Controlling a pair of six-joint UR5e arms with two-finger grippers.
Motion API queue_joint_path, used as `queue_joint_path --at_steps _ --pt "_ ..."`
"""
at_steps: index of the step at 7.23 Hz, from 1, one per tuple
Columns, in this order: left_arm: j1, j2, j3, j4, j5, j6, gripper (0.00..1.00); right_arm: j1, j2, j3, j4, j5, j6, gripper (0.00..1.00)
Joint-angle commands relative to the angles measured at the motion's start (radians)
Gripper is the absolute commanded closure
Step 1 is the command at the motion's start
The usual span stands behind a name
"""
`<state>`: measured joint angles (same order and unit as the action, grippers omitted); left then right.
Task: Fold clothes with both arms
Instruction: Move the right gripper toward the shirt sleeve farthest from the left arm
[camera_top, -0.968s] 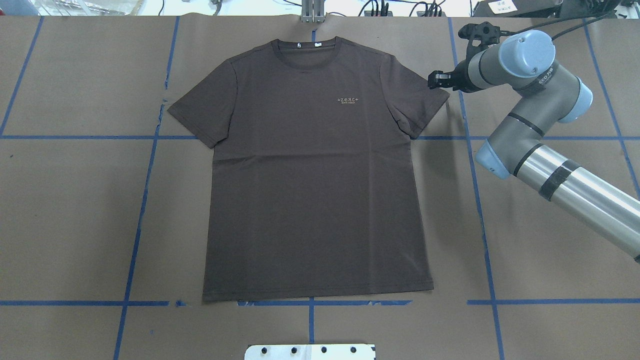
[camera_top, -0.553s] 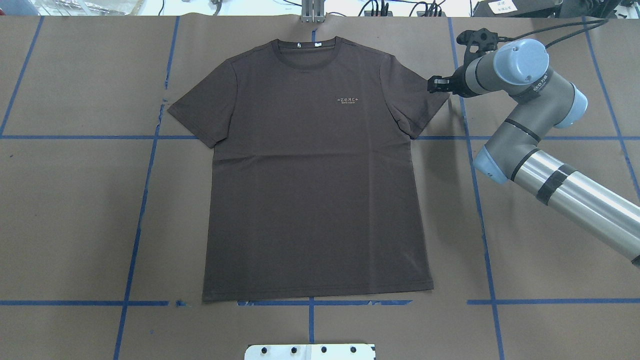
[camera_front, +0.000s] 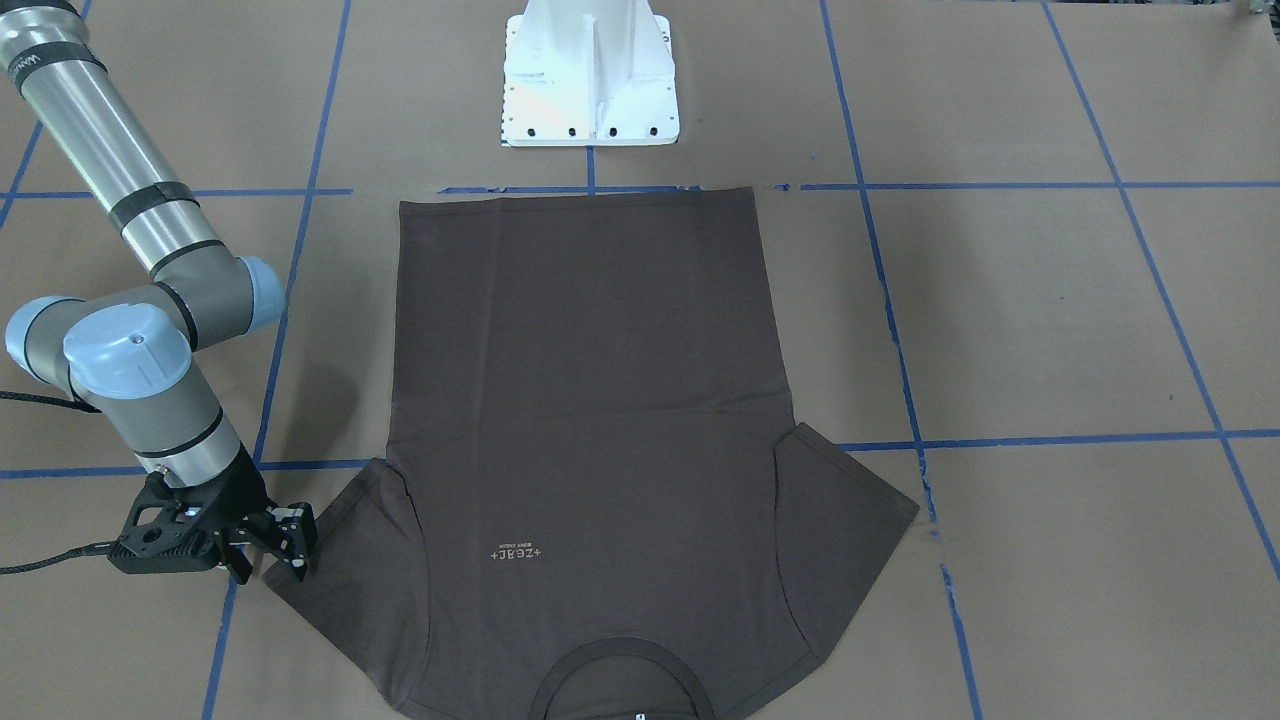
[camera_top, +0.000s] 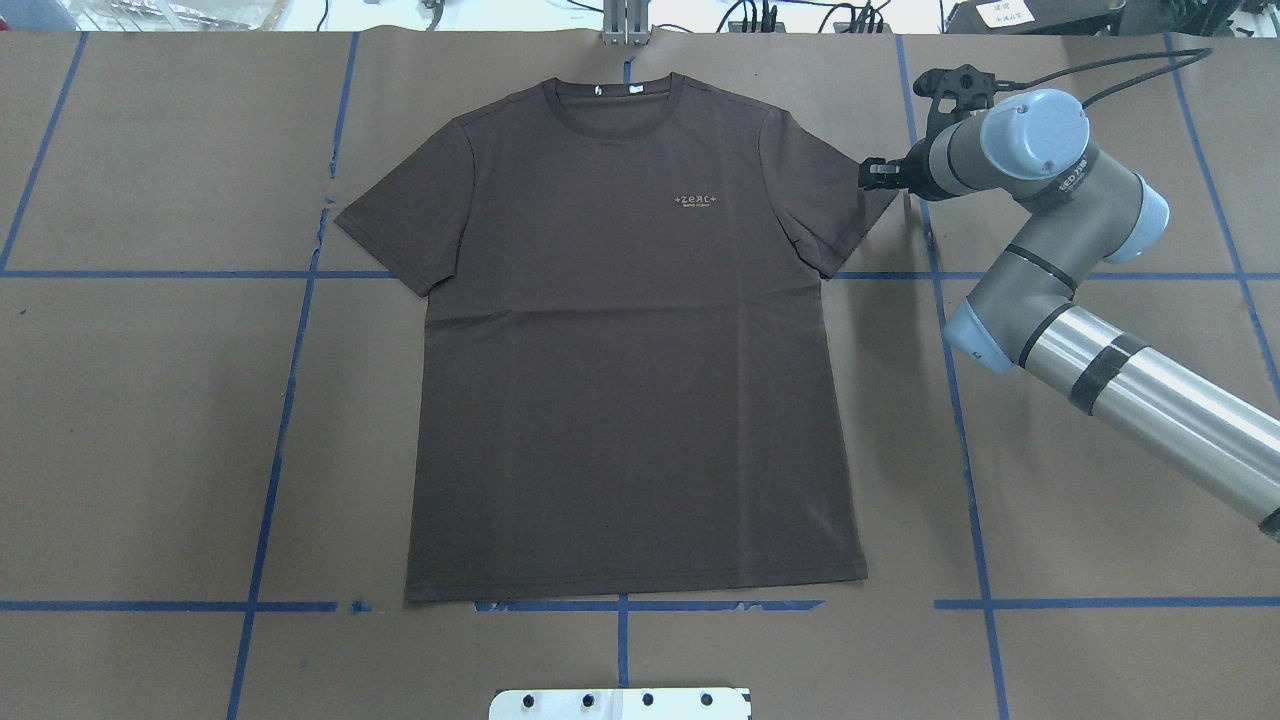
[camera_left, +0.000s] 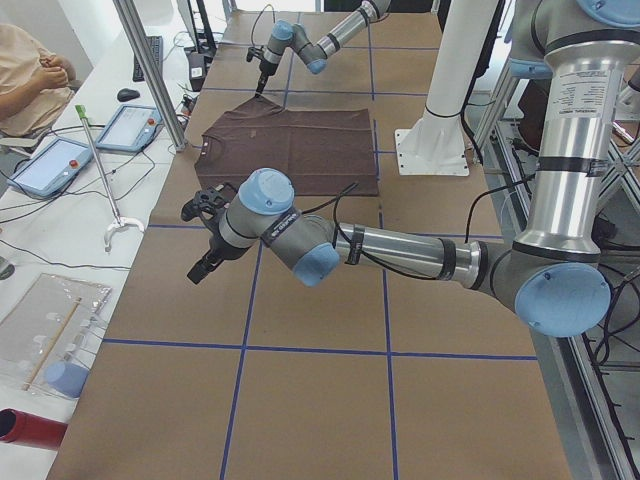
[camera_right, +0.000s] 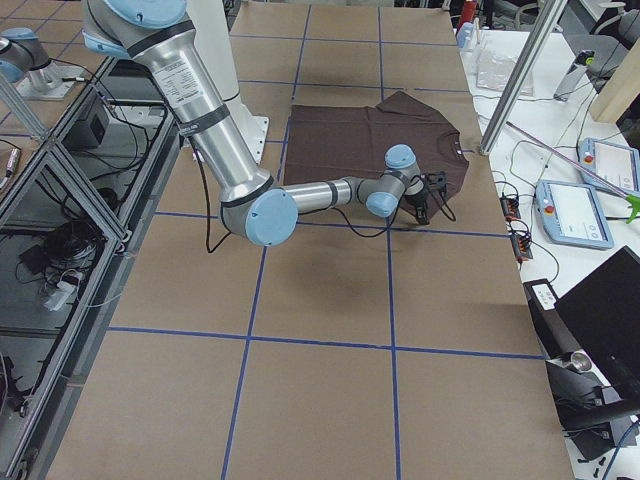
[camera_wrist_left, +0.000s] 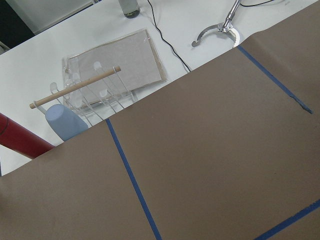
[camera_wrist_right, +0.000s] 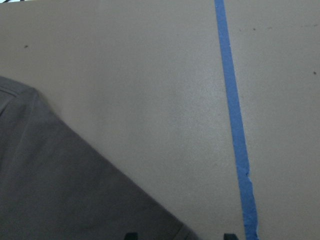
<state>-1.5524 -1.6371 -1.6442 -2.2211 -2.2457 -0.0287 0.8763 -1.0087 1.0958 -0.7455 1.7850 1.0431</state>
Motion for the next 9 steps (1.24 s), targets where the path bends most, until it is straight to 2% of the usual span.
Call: queue_joint_path --at_steps 1,3,4,5,6,8,9 --pt "0.000 0.000 0.000 0.000 0.000 0.001 0.00 -0.005 0.011 -0.025 0.000 -0.015 0.000 0.35" --pt "0.000 0.000 0.000 0.000 0.000 0.003 0.00 -0.006 0.018 -0.027 0.000 -0.015 0.002 0.40" --pt "0.000 0.000 0.000 0.000 0.000 0.003 0.00 -0.006 0.018 -0.028 0.000 -0.015 0.003 0.49" --pt "0.000 0.000 0.000 0.000 0.000 0.003 0.00 -0.006 0.019 -0.028 0.000 -0.015 0.014 0.85" --pt "0.000 0.000 0.001 0.000 0.000 0.003 0.00 -0.006 0.019 -0.027 -0.002 -0.015 0.012 1.00" --pt "0.000 0.000 0.001 0.000 0.000 0.004 0.00 -0.005 0.033 -0.019 -0.011 -0.015 0.006 1.00" --pt "0.000 0.000 0.001 0.000 0.000 0.004 0.00 -0.006 0.070 -0.010 -0.058 -0.013 0.015 1.00"
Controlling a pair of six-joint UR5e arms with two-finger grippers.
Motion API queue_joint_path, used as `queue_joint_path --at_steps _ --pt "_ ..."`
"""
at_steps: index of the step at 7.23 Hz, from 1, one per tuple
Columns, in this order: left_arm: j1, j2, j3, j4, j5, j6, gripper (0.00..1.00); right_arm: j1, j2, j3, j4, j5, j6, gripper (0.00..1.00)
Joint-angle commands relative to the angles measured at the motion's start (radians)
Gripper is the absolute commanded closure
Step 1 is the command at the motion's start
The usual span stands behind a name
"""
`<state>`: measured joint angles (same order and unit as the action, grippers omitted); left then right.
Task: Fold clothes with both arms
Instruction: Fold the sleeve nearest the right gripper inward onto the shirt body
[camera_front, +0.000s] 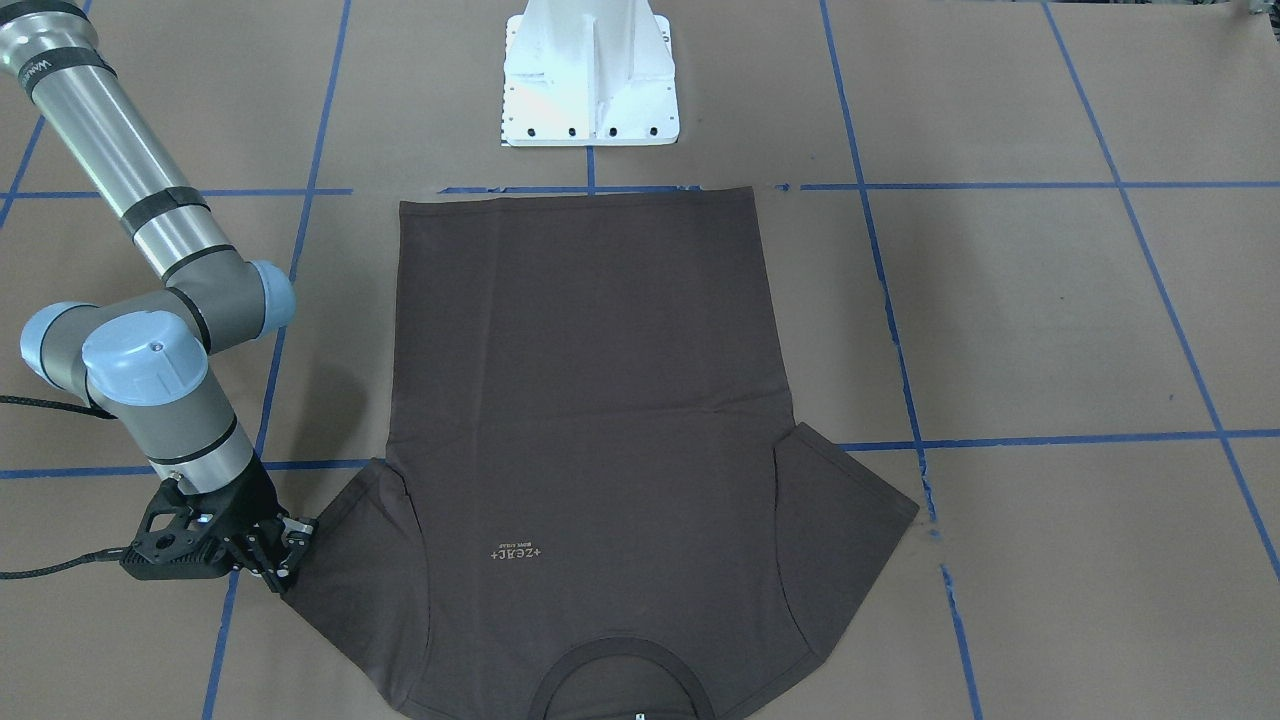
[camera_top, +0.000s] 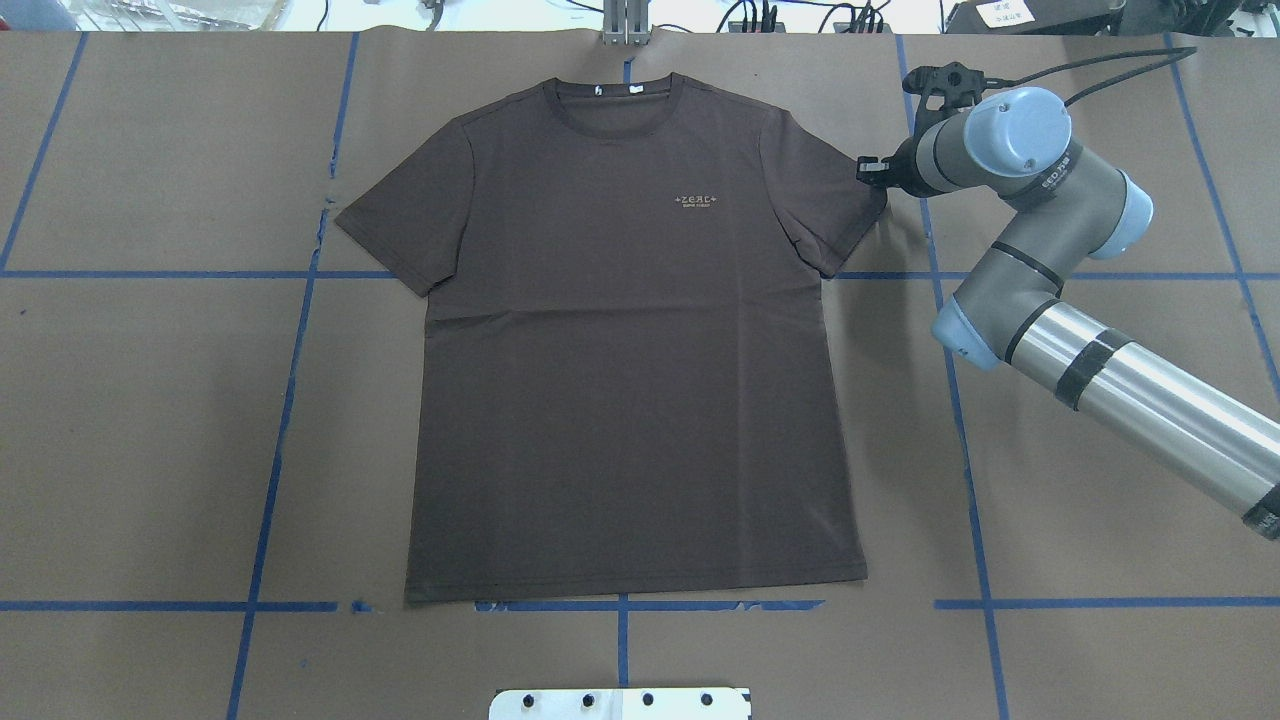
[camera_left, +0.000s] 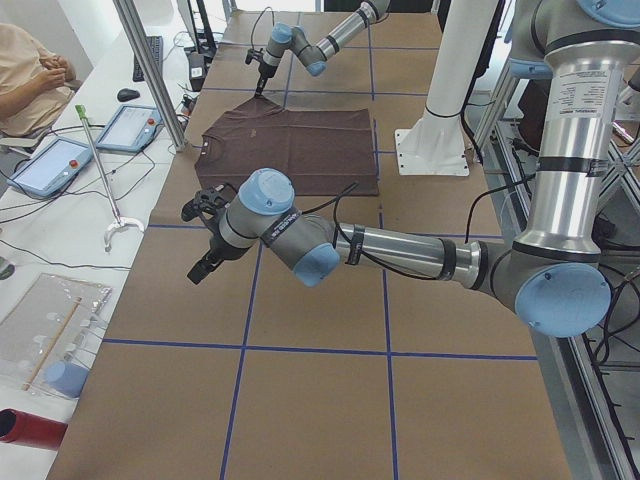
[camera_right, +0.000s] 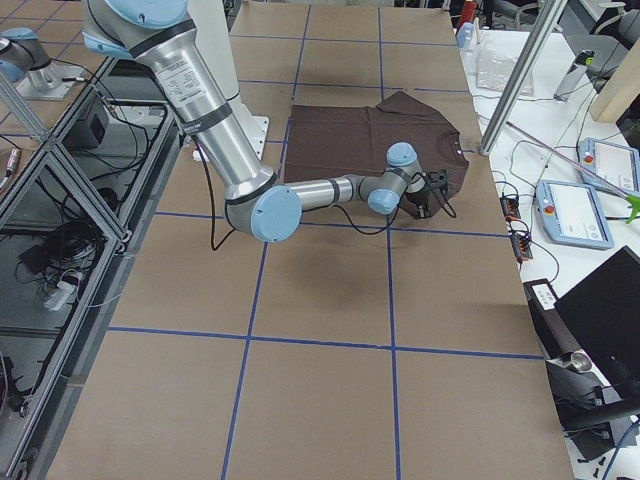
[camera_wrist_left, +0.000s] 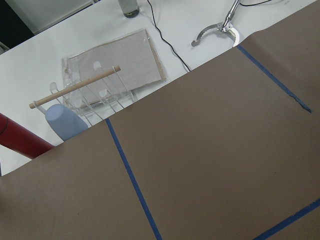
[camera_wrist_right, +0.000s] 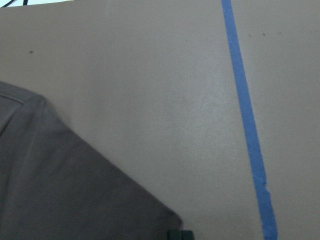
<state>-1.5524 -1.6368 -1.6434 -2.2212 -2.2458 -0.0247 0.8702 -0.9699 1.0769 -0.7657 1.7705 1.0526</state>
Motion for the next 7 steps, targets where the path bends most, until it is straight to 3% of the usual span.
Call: queue_joint_path --at_steps 1,3,4,7 --pt "0.000 0.000 0.000 0.000 0.000 -0.001 0.00 -0.008 0.077 0.041 -0.144 -0.002 0.009 1.00" --pt "0.000 -0.002 0.000 0.000 0.000 -0.001 0.00 -0.101 0.181 0.078 -0.327 -0.153 0.106 1.00" --pt "0.000 0.000 0.000 0.000 0.000 0.000 0.00 -0.147 0.224 0.069 -0.355 -0.220 0.160 1.00" --pt "-0.002 0.000 0.000 0.000 0.000 0.000 0.00 -0.192 0.255 0.028 -0.354 -0.278 0.162 1.00"
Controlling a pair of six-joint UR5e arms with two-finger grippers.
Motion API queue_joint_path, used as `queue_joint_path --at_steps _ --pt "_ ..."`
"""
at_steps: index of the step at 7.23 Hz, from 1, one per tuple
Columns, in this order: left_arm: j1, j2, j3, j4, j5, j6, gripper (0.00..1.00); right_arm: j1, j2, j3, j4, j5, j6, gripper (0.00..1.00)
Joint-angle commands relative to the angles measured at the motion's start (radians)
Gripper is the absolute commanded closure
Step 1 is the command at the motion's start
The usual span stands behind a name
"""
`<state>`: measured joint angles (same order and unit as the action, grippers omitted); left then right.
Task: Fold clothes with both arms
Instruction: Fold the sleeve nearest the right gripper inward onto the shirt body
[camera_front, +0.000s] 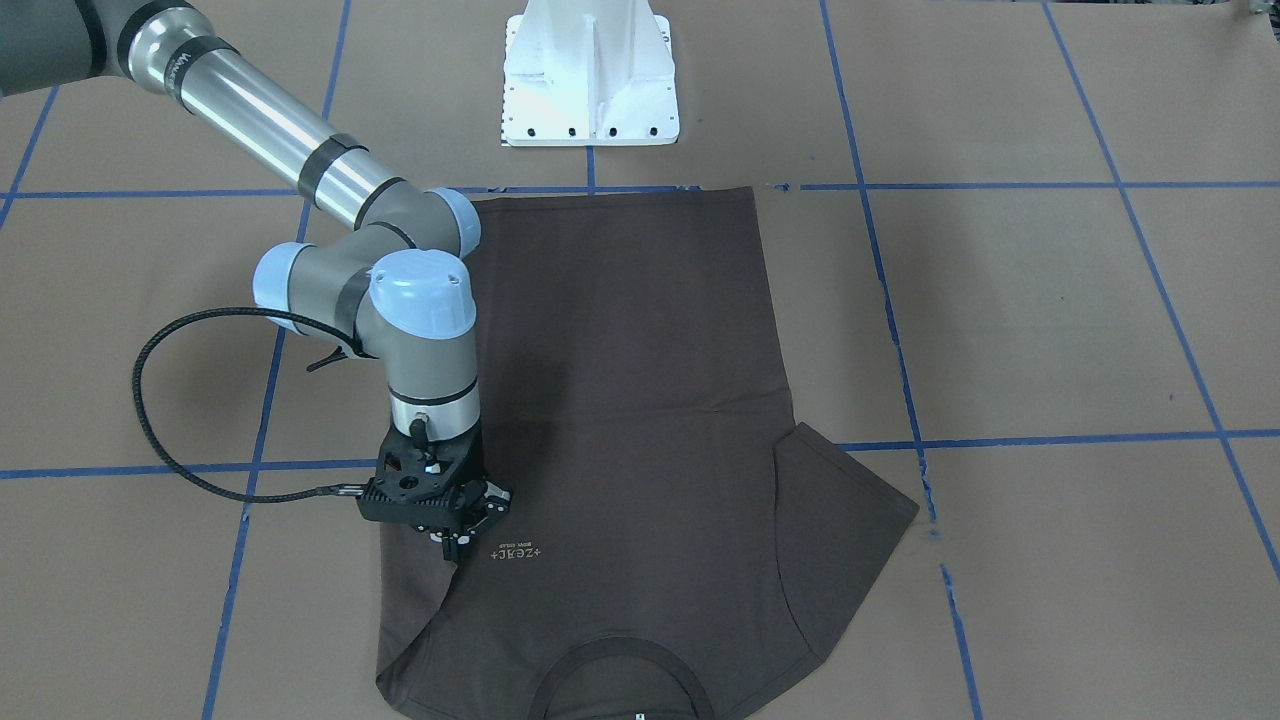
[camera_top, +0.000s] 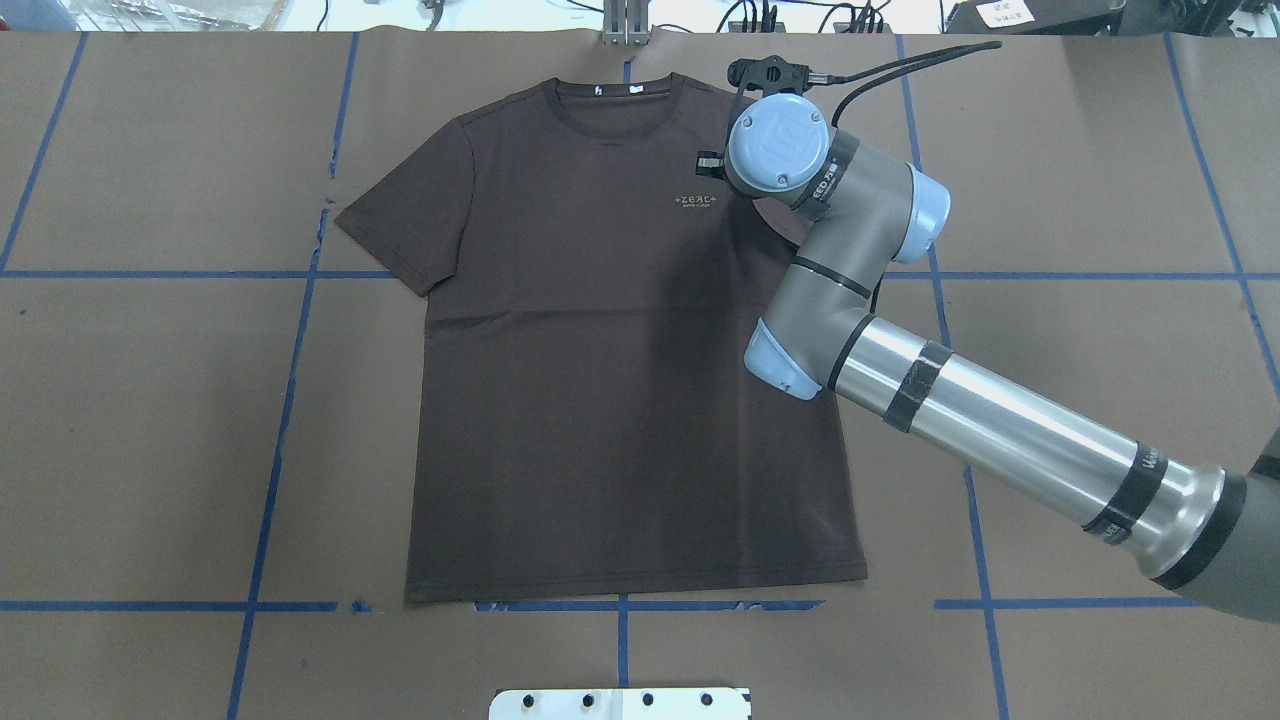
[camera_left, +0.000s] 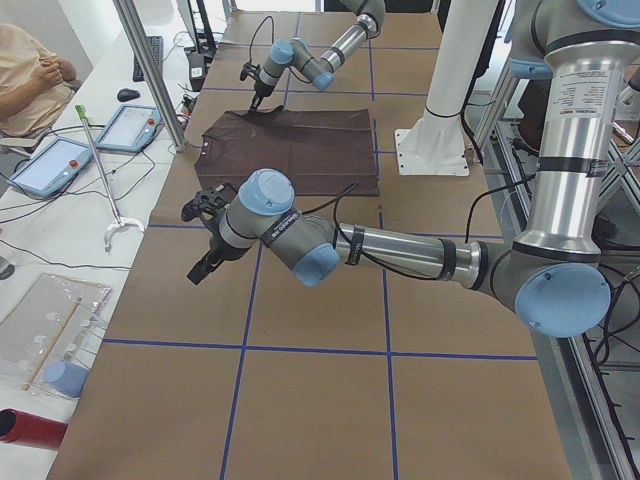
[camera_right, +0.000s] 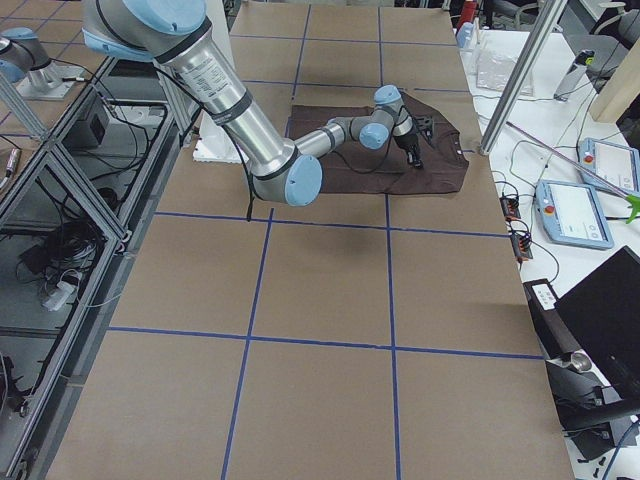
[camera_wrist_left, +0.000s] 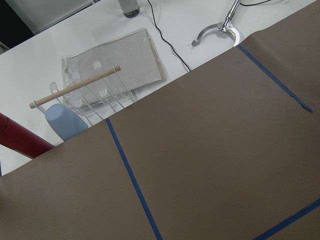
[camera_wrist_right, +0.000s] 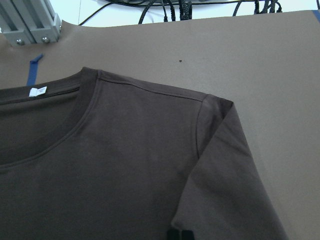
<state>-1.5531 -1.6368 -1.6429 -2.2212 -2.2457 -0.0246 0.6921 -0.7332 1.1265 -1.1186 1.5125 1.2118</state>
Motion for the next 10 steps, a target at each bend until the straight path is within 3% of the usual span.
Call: queue_joint_path --at_steps 1,5,6,7,8,10 --pt "-0.001 0.000 0.000 0.000 0.000 0.000 0.00 -0.016 0.021 -0.028 -0.001 -0.021 0.003 1.00" --pt "-0.001 0.006 -0.002 0.000 -0.002 0.002 0.00 -0.014 0.052 -0.079 0.003 -0.034 0.055 1.00" --pt "0.001 0.006 -0.002 0.000 -0.002 0.000 0.00 -0.014 0.052 -0.080 0.003 -0.044 0.086 0.11" --pt "0.001 0.005 -0.002 0.000 -0.002 -0.001 0.00 -0.014 0.054 -0.079 0.003 -0.049 0.083 0.00" --pt "0.002 0.005 -0.002 0.000 0.000 -0.011 0.00 0.003 0.066 -0.068 0.003 -0.035 0.030 0.00" --pt "0.007 -0.001 0.001 -0.088 0.000 -0.034 0.00 0.111 0.058 0.000 -0.044 0.194 -0.093 0.00"
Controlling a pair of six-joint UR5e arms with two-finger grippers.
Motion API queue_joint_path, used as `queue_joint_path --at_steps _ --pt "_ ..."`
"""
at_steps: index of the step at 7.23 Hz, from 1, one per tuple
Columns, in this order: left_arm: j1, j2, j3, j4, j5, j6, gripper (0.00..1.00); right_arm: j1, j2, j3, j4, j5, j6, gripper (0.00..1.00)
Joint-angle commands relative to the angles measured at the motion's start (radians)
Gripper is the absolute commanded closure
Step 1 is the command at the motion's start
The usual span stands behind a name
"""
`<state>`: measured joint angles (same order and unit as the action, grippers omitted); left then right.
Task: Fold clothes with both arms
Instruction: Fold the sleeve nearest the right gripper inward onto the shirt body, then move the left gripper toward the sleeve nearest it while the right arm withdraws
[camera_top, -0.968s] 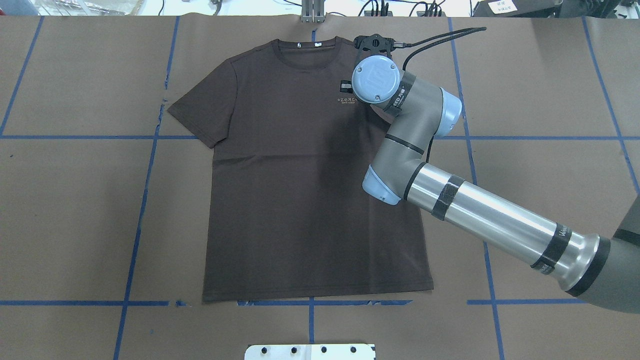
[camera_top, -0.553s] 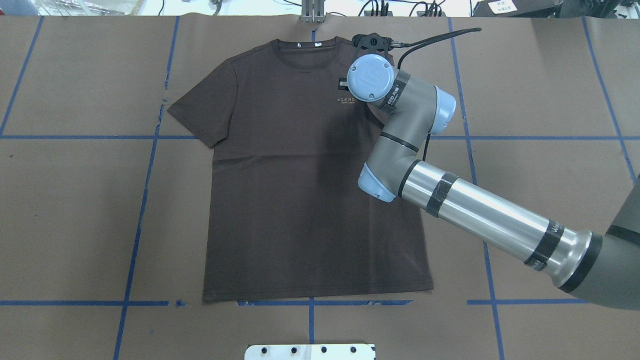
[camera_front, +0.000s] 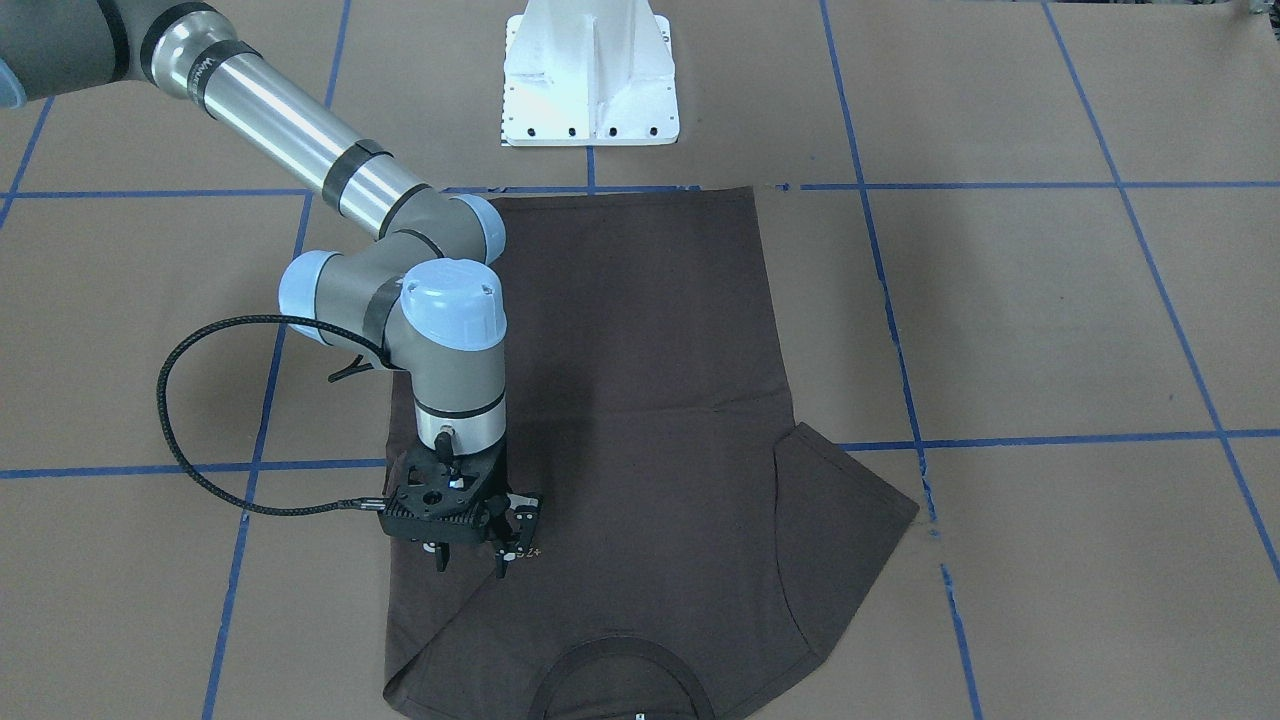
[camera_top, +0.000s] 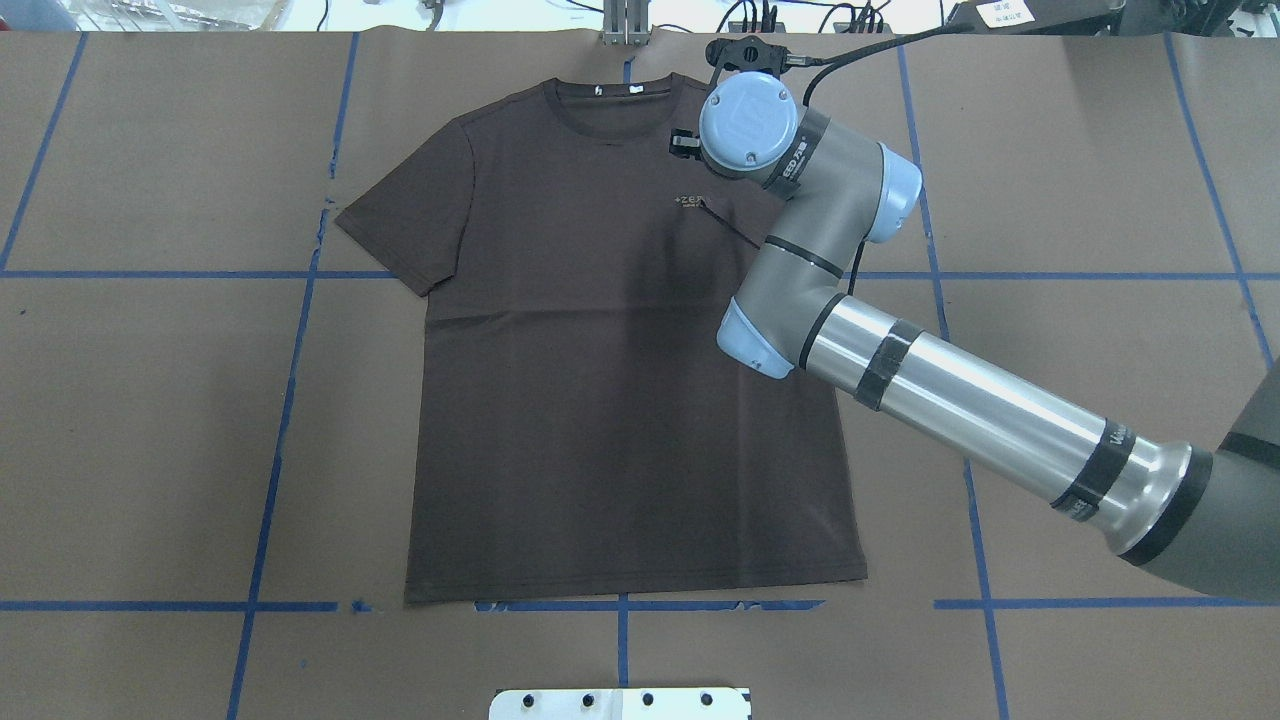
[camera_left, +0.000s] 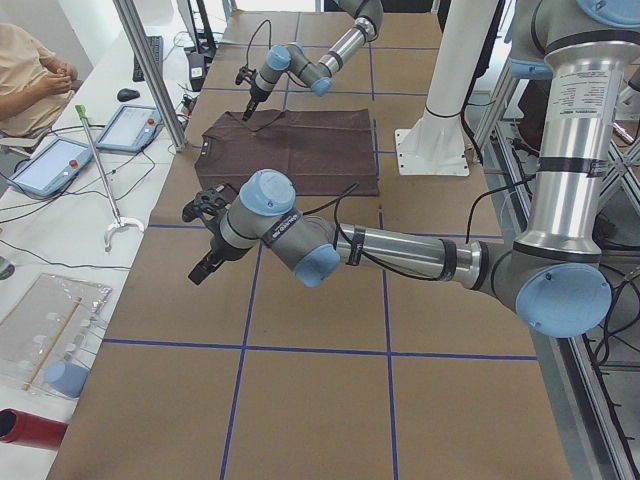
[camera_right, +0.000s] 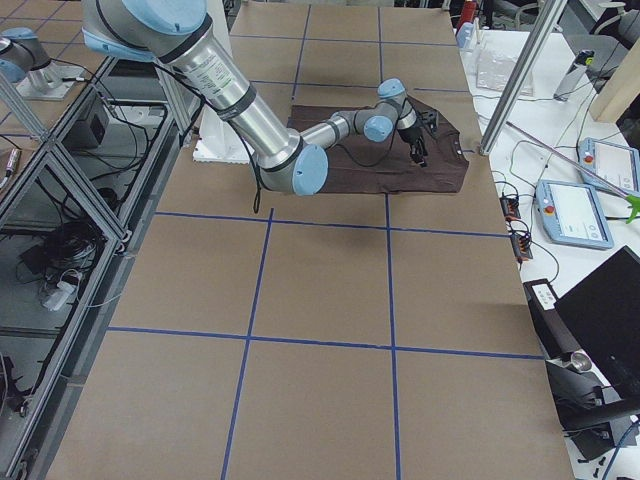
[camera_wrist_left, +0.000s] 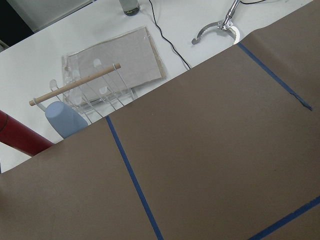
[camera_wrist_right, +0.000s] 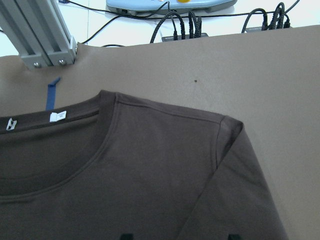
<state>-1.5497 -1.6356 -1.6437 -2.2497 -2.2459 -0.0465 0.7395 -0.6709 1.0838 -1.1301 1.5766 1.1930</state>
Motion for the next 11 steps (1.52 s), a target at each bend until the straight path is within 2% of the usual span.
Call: queue_joint_path --at_steps 1,2,3,4,5,6,7,8,9,11 --pt "0.038 -0.001 0.007 -0.109 0.000 -0.060 0.00 0.131 -0.018 0.124 -0.139 0.232 -0.172 0.00" --pt "0.119 -0.013 0.008 -0.108 0.009 -0.163 0.00 0.208 -0.069 0.239 -0.237 0.337 -0.297 0.00" --pt "0.188 -0.053 0.012 -0.107 0.014 -0.314 0.00 0.294 -0.170 0.348 -0.263 0.436 -0.417 0.00" --pt "0.247 -0.072 0.010 -0.111 0.040 -0.499 0.00 0.367 -0.258 0.391 -0.251 0.523 -0.537 0.00" --pt "0.342 -0.096 0.007 -0.116 0.155 -0.679 0.07 0.439 -0.324 0.409 -0.250 0.604 -0.652 0.00" --pt "0.441 -0.156 0.036 -0.120 0.242 -0.886 0.26 0.512 -0.376 0.413 -0.250 0.676 -0.747 0.00" --pt "0.530 -0.226 0.095 -0.120 0.279 -1.018 0.41 0.547 -0.409 0.413 -0.250 0.697 -0.810 0.00" --pt "0.596 -0.272 0.143 -0.119 0.369 -1.086 0.44 0.552 -0.417 0.412 -0.235 0.694 -0.814 0.00" --pt "0.641 -0.346 0.245 -0.122 0.406 -1.093 0.46 0.552 -0.420 0.412 -0.234 0.695 -0.813 0.00" --pt "0.674 -0.414 0.346 -0.122 0.410 -1.131 0.48 0.552 -0.421 0.412 -0.234 0.692 -0.806 0.00"
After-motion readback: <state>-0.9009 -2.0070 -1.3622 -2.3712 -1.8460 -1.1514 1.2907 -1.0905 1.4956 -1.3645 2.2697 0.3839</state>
